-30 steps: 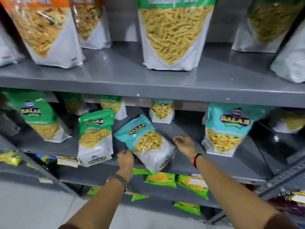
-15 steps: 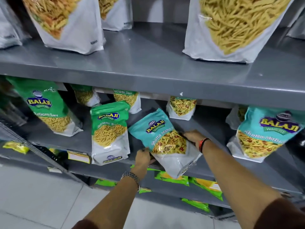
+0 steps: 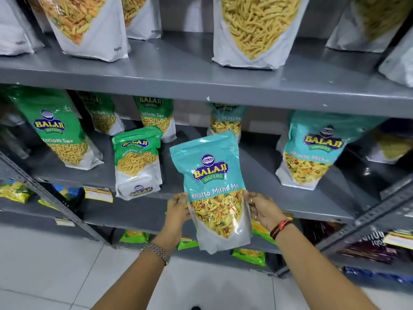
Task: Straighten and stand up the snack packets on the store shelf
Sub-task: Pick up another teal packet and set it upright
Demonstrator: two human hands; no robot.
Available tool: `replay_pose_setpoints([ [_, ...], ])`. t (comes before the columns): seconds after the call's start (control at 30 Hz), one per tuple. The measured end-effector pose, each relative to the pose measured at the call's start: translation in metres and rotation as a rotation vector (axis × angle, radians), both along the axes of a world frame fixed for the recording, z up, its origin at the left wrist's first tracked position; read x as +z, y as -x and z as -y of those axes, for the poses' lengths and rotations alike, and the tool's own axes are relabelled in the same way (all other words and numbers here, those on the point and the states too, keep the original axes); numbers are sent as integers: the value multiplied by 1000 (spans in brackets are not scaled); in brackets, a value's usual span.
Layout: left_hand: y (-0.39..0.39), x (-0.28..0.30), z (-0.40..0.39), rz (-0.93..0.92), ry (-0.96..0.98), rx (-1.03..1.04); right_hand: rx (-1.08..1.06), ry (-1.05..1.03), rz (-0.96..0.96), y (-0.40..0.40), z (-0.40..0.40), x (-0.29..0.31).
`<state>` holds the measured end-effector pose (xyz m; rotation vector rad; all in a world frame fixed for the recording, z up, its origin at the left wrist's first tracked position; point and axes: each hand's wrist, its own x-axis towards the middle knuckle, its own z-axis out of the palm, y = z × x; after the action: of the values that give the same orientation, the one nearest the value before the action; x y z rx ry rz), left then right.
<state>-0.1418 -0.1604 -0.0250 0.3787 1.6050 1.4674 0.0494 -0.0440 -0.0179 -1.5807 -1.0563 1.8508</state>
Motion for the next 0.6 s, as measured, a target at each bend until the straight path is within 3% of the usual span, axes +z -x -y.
replay_pose_setpoints([
  [0.33, -40, 51, 31, -176, -140, -221, -69, -55, -172, -69, 56, 8],
  [0.6, -38, 63, -2, -243, -106, -313, -136, -189, -66, -65, 33, 19],
])
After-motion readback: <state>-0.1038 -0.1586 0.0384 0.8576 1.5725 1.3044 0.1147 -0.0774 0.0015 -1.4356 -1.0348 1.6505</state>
